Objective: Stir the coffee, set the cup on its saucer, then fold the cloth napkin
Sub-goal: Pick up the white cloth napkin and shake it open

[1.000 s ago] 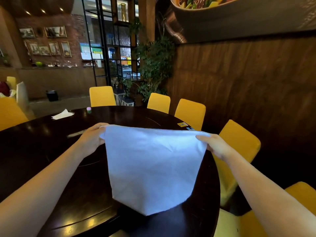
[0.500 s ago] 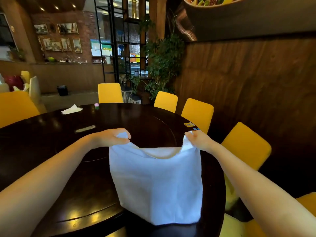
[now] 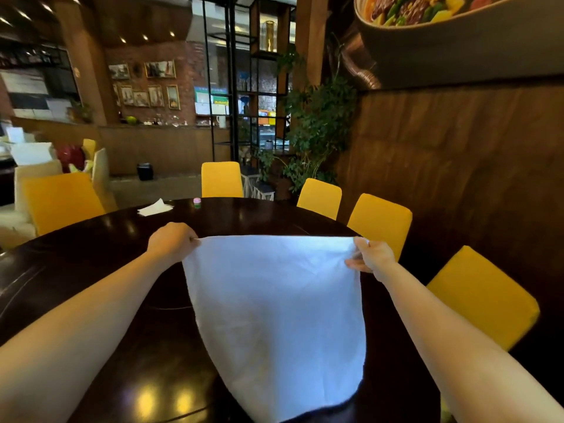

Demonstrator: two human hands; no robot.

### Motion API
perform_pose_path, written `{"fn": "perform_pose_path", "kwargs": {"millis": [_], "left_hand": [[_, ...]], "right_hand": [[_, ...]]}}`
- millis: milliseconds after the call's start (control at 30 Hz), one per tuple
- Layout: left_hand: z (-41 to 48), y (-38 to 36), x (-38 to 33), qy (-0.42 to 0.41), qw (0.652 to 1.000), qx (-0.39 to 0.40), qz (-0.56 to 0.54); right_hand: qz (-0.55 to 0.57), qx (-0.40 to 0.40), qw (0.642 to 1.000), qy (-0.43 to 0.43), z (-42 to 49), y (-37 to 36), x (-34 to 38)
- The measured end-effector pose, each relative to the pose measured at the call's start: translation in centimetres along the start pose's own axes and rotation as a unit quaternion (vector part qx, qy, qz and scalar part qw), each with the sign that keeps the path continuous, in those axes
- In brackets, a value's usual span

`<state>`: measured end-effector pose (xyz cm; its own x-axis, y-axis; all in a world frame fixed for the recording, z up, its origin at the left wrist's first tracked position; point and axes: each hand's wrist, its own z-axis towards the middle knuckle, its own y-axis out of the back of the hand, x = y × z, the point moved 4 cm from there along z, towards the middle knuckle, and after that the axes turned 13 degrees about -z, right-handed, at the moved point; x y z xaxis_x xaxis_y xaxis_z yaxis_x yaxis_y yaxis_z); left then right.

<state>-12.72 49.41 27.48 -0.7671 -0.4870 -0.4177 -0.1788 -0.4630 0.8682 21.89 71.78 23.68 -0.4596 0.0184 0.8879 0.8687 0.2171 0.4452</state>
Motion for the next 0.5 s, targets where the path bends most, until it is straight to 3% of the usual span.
{"fn": "perform_pose_path", "kwargs": {"millis": [100,300,400,500], "left_hand": [[1.5,2.1,-1.4,0.014,0.996,-0.072,-0.060],[2.2,5.9,-4.8,-0.123,0.985,-0.118,-0.040],[0.9,5.9,-5.1,-0.144,0.984,-0.109,0.000],[-2.2,3.5,-4.6,-0.158,0.982,-0.047,0.094]], "right_hand": [[0.037,-0.056,0.995,0.069,1.7,1.3,3.1],[0.129,-0.090,0.974,0.162,1.8,4.6,5.5],[0.144,-0.086,0.967,0.192,0.5,5.1,3.8],[0.171,-0.086,0.966,0.172,-1.2,5.2,-0.2]]}}
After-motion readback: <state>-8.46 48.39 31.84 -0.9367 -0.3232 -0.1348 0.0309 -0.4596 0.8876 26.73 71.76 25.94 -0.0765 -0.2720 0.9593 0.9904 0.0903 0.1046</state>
